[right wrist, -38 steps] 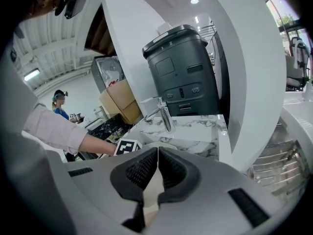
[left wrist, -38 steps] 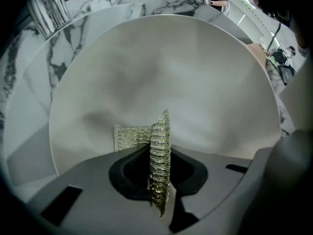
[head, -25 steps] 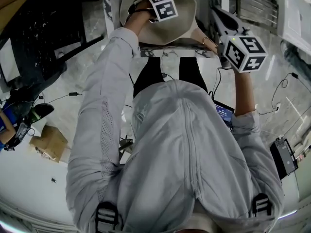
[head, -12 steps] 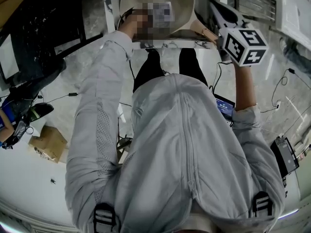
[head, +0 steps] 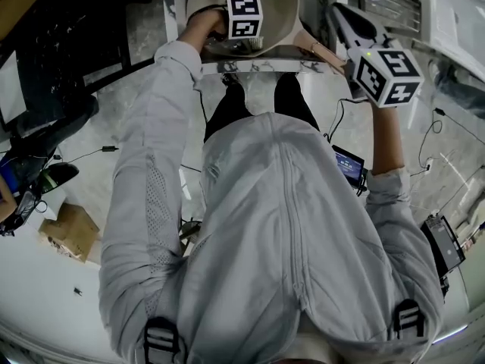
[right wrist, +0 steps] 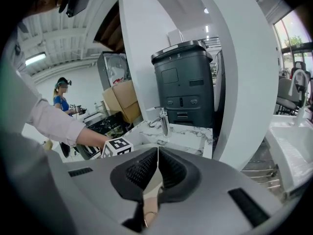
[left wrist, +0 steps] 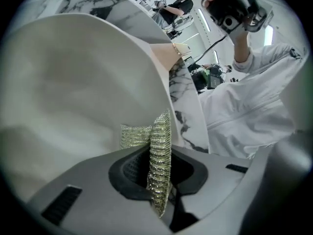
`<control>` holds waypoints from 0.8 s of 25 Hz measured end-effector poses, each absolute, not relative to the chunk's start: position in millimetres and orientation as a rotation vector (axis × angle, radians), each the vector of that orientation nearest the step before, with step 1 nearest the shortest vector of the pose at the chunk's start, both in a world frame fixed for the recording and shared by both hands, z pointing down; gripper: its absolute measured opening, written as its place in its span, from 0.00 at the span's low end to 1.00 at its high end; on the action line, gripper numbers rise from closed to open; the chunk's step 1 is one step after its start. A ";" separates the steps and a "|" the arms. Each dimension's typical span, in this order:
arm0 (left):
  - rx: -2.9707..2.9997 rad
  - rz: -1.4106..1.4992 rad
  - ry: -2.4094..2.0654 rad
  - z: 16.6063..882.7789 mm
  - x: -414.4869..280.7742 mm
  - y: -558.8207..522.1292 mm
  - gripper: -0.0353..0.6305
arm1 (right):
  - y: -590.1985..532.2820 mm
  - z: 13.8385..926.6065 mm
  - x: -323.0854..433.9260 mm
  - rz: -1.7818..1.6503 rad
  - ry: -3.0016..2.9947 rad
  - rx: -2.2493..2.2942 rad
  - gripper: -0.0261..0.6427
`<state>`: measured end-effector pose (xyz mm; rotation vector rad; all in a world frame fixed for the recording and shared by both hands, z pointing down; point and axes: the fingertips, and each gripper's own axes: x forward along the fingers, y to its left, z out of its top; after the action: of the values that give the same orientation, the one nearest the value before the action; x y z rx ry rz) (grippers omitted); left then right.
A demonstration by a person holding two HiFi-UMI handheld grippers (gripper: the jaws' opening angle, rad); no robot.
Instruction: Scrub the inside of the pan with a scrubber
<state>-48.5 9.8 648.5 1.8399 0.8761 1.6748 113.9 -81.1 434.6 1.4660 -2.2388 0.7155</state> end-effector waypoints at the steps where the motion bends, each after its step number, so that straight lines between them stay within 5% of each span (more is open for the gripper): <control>1: 1.846 1.650 0.886 643.2 -47.1 11.0 0.16 | -79.6 432.6 116.2 0.703 -2.233 1.464 0.09; 12: 1.973 1.441 0.812 590.0 -44.8 0.7 0.16 | -87.7 395.7 100.8 0.587 -2.292 1.438 0.09; 20: 2.383 1.265 0.321 536.3 -31.8 -56.2 0.16 | -99.6 357.3 83.2 0.448 -2.339 1.400 0.09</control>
<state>-31.8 -56.2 536.3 2.3831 0.3210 1.2653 83.2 -99.6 357.3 1.4001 -2.3387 0.4478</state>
